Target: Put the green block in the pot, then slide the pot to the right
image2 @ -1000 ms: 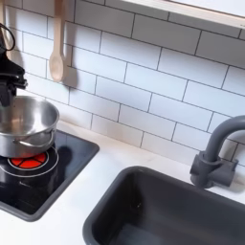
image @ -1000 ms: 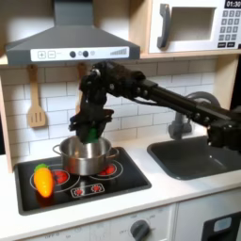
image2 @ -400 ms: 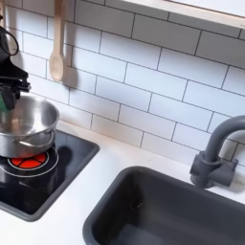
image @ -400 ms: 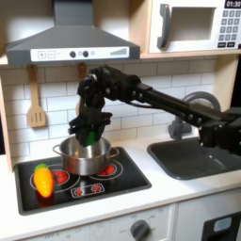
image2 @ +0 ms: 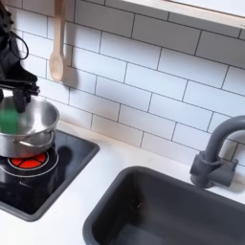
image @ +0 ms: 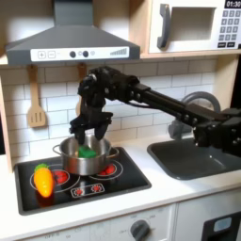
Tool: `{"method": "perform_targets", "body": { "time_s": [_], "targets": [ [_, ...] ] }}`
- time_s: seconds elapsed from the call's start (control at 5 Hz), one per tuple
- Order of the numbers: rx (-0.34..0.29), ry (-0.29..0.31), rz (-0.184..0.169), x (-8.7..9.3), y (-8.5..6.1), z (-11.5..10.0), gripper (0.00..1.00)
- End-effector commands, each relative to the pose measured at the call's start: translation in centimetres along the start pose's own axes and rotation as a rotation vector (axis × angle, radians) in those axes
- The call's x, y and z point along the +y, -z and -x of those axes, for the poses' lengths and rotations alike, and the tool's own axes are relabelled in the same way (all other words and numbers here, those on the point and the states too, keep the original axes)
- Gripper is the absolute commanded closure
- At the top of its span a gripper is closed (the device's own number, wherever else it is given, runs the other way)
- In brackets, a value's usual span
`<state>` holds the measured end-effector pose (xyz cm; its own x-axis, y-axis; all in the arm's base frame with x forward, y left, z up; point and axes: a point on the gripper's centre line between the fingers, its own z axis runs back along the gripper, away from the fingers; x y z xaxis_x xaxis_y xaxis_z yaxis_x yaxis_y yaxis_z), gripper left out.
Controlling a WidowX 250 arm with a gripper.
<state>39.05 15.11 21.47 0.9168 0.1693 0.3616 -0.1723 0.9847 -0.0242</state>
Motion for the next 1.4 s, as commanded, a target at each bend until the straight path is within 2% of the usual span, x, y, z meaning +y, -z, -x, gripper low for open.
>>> {"method": "perform_targets", "body": {
  "time_s": [0.0,0.6,1.2],
  "targets": [
    [0.021,0.005,-0.009,0.3,0.3,0.4,0.0],
    [0.053,0.038,-0.009,0.3,1.5,0.8,0.0],
    [0.086,0.062,0.007,-0.4,2.0,1.8,0.0]
  ]
}}
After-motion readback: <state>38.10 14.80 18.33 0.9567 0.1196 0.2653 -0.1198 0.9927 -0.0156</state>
